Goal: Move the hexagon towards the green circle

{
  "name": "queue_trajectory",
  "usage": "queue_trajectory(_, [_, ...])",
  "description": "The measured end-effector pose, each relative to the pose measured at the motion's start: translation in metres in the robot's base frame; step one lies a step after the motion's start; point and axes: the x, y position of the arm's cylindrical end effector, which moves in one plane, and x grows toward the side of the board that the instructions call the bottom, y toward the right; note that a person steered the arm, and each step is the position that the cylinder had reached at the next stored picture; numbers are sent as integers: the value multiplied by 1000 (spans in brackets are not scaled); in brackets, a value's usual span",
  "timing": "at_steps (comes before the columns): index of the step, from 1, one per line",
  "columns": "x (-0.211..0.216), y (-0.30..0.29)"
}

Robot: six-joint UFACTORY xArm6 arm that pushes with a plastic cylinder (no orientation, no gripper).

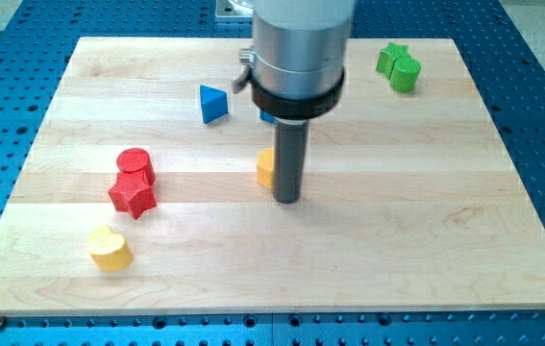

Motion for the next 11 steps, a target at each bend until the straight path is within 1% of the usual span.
queue_trajectory(1, [8,-30])
queue_trajectory(2, [-6,-58])
queue_trajectory(3, [-43,-27])
queue_trajectory(4, [-72,31])
queue_trajectory(5, [-77,58])
queue_trajectory(6, [-58,17])
queue_trajectory(7, [-48,-13])
queue_trajectory(8, [-19,-13])
queue_trajectory(9, [-5,33])
queue_trajectory(10, [-60,86])
queue_trajectory(11, [-98,121])
